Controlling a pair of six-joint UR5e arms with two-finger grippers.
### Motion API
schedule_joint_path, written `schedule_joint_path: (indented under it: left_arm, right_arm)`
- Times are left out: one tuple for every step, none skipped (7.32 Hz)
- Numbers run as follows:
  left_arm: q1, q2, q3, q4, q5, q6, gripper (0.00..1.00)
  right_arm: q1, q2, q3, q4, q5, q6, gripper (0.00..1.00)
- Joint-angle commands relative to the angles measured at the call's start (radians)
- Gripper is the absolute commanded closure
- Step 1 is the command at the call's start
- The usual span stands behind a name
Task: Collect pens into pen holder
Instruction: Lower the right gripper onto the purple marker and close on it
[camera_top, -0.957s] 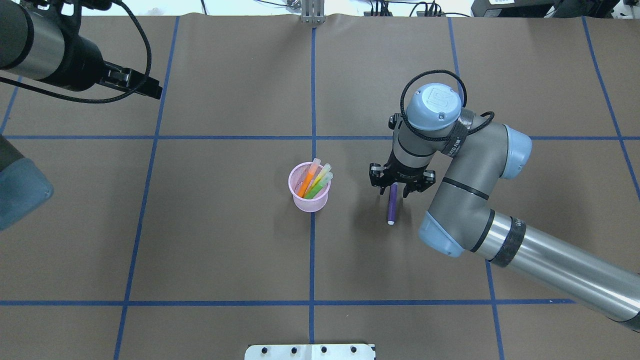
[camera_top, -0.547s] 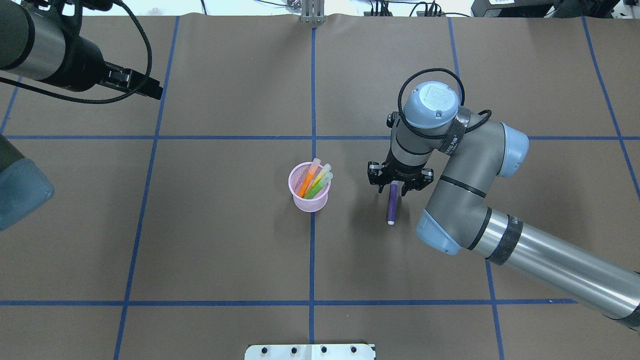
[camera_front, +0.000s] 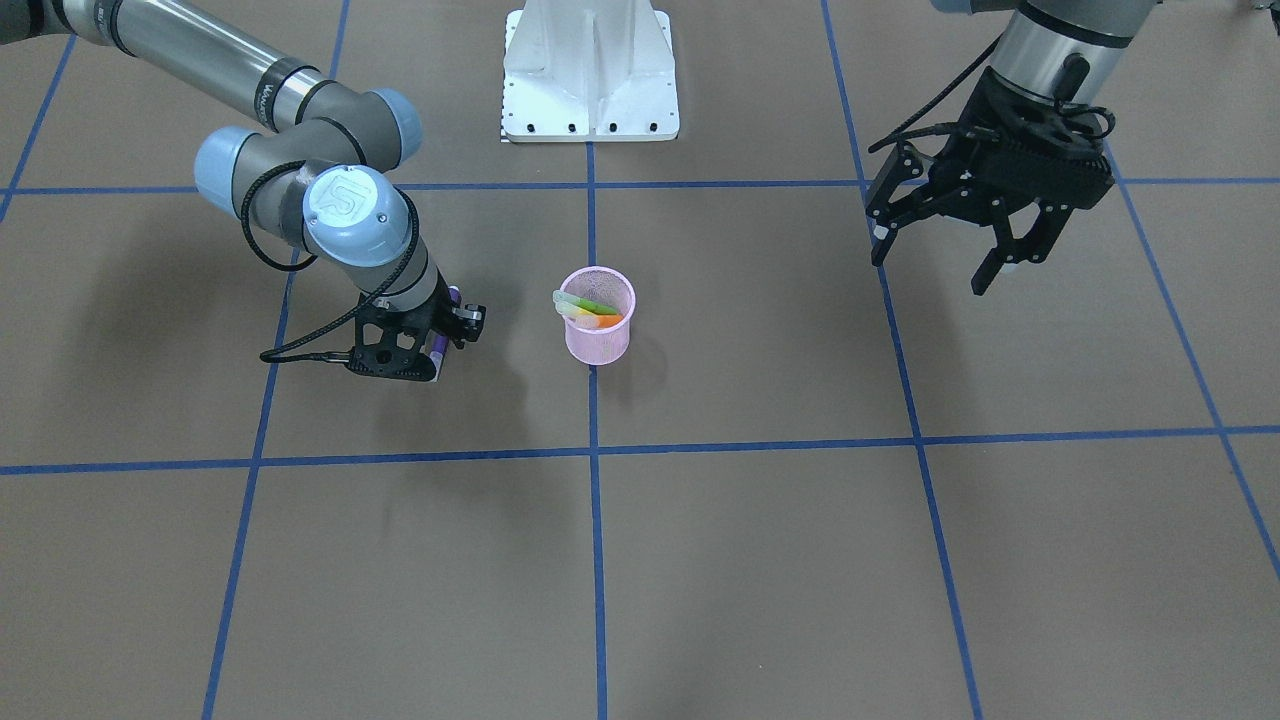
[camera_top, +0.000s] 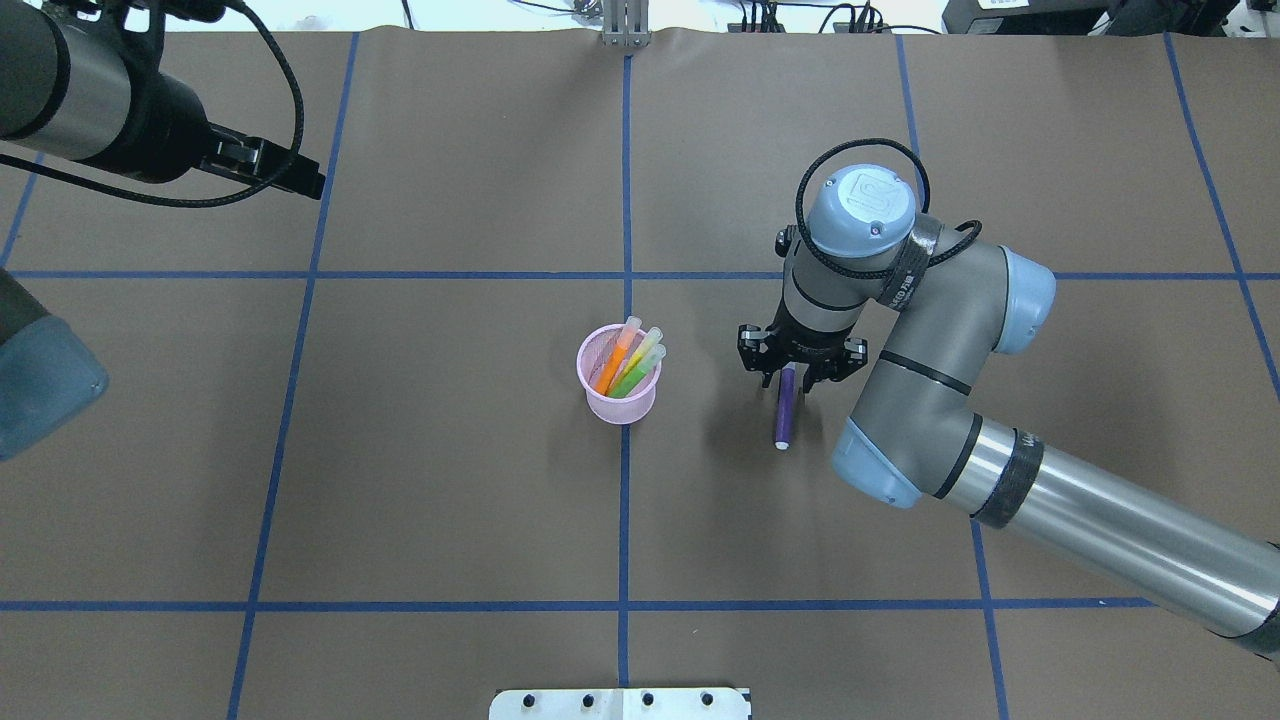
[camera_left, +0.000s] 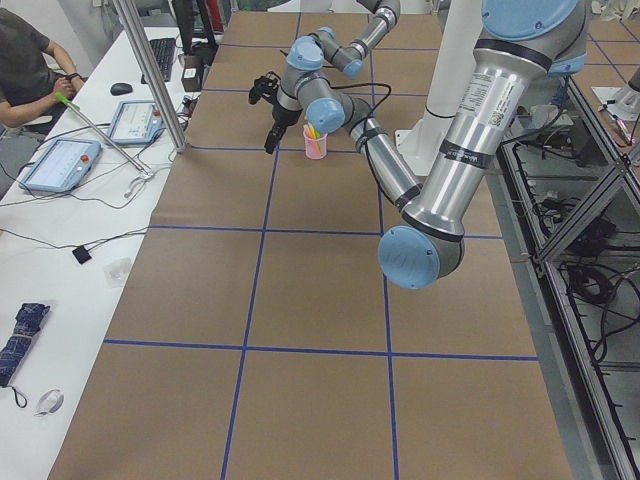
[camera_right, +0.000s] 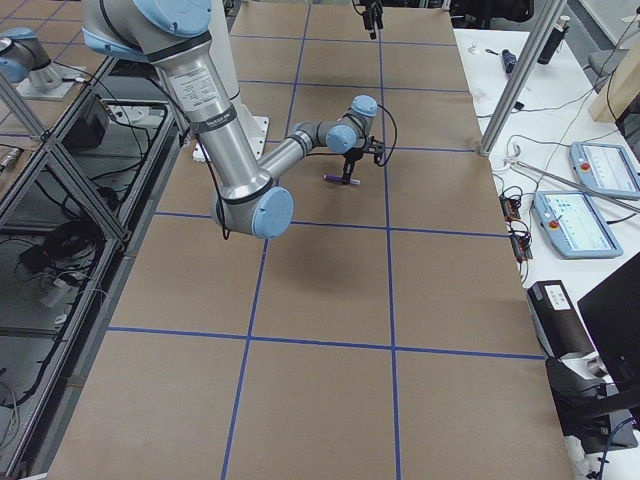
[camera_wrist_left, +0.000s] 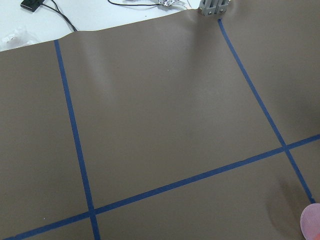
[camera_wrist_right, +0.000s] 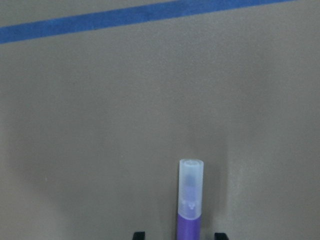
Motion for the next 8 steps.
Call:
schedule_joint_path:
  left_arm:
    - [0.0,0.0,-0.001,-0.001,0.001,0.0,0.01]
    - [0.0,0.0,-0.002,-0.001,0.001,-0.001,0.01]
    - [0.0,0.0,-0.004,-0.001,0.001,-0.001,0.01]
    - [0.0,0.0,-0.004,-0.001,0.001,-0.001,0.01]
    - [0.0,0.0,-0.004,-0.001,0.001,-0.001,0.01]
    - [0.0,0.0,-0.004,-0.001,0.001,-0.003,0.01]
    - [0.0,0.0,-0.004,-0.001,0.0,-0.003,0.01]
    - [-0.002,0.0,-0.005,-0.001,0.0,0.0,0.01]
  right_arm:
    - [0.0,0.0,-0.005,0.0,0.0,0.0,0.6]
    - [0.0,0.0,-0.009,0.0,0.0,0.0,0.75]
    - [0.0,0.0,-0.013,0.0,0.0,0.0,0.92]
    - [0.005,0.003,-0.011,0.0,0.003,-0.002,1.0]
    - [0.021,0.013,-0.009,-0.002,0.011,-0.002,1.0]
    - [0.035,0.033,0.003,-0.005,0.011,0.001,1.0]
    - [0.04,0.032,0.048,-0.006,-0.001,0.009,1.0]
    - [0.04,0.029,0.12,-0.006,-0.091,0.023,1.0]
